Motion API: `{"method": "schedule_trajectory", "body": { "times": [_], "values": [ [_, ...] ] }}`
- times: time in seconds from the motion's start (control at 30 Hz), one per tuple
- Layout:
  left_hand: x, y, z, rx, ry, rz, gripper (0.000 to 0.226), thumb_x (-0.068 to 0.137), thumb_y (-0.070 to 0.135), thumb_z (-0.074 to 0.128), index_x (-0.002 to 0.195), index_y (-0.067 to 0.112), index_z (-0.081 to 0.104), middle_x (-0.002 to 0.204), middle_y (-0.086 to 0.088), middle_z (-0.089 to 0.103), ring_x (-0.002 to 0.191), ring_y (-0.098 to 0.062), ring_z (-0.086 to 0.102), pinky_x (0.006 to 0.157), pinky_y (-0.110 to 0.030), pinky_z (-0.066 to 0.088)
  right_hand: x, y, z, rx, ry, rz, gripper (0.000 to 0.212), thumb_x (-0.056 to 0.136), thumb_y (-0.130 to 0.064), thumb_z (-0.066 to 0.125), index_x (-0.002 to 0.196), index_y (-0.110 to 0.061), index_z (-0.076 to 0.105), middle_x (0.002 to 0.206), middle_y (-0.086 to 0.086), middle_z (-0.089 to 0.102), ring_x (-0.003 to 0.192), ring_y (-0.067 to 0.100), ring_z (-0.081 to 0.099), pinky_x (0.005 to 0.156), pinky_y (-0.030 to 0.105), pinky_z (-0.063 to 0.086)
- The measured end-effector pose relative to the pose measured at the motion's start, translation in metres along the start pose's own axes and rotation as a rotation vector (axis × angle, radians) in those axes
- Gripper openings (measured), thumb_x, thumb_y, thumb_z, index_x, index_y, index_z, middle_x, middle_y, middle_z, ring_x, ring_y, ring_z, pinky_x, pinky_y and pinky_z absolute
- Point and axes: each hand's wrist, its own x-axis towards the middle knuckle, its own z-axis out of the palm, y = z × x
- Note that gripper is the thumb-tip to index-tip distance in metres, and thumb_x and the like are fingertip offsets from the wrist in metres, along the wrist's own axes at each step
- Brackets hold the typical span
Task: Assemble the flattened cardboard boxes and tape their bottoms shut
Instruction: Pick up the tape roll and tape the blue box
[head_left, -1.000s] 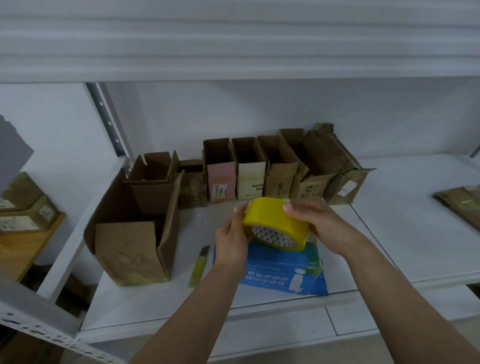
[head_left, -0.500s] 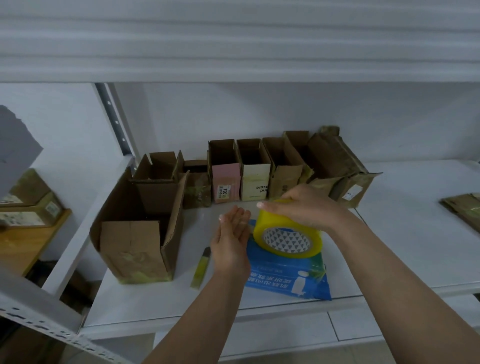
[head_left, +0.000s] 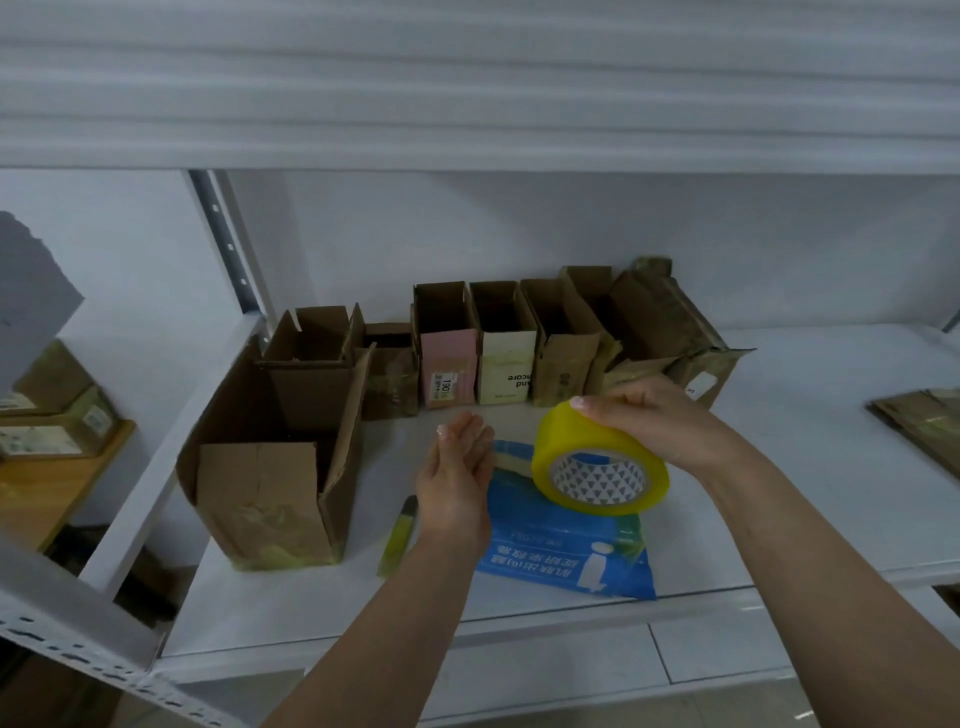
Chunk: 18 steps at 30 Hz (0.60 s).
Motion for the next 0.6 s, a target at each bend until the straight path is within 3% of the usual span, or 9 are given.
{"method": "schedule_trajectory", "body": {
  "times": [0.1,0.23,0.33,0.47,0.6],
  "values": [
    [0.003,0.006,-0.011,0.209,-0.037,0.106,0.037,0.104,0.030,0.037,0.124,0.009,0.060,0.118,-0.004,0.066,0.112,-0.013,0.060,0.090,-0.020,0.046,0.002,-0.005,0.005,-0.073,-0.043,-0.002,0.076,0.063,-0.070,0.058,0.085,0.001,0.073,0.081,0.020,0.070,0.076,0.029,0.069,0.075,0.041,0.054],
    [0.008,0.000,-0.034,0.401,-0.048,0.170,0.039,0.102,0.029,0.041,0.133,0.009,0.055,0.130,-0.002,0.060,0.122,-0.012,0.053,0.102,-0.025,0.039,0.005,-0.011,0.011,-0.098,-0.080,-0.004,0.097,0.057,-0.084,0.064,0.095,0.005,0.070,0.090,0.026,0.068,0.085,0.036,0.066,0.068,0.031,0.047],
    [0.009,-0.013,-0.043,0.457,-0.025,0.110,0.040,0.102,0.029,0.044,0.135,0.008,0.054,0.134,-0.006,0.058,0.124,-0.016,0.053,0.110,-0.036,0.039,0.007,-0.012,0.014,-0.101,-0.064,-0.020,0.094,0.058,-0.080,0.068,0.096,0.006,0.069,0.095,0.027,0.066,0.088,0.036,0.065,0.068,0.031,0.045],
    [0.010,-0.022,-0.044,0.415,0.019,0.007,0.042,0.101,0.032,0.047,0.133,0.007,0.057,0.131,-0.005,0.061,0.120,-0.017,0.056,0.109,-0.038,0.041,0.007,-0.014,0.018,-0.101,-0.039,-0.017,0.076,0.059,-0.068,0.061,0.092,0.000,0.072,0.092,0.022,0.068,0.083,0.028,0.067,0.067,0.029,0.046],
    [0.015,-0.028,-0.044,0.355,0.032,-0.155,0.037,0.100,0.033,0.049,0.122,0.008,0.065,0.112,-0.008,0.070,0.106,-0.025,0.065,0.102,-0.045,0.048,0.009,-0.014,0.020,-0.074,-0.025,0.001,0.071,0.060,-0.067,0.062,0.092,-0.005,0.074,0.091,0.019,0.070,0.086,0.027,0.067,0.069,0.029,0.048]
  ]
}}
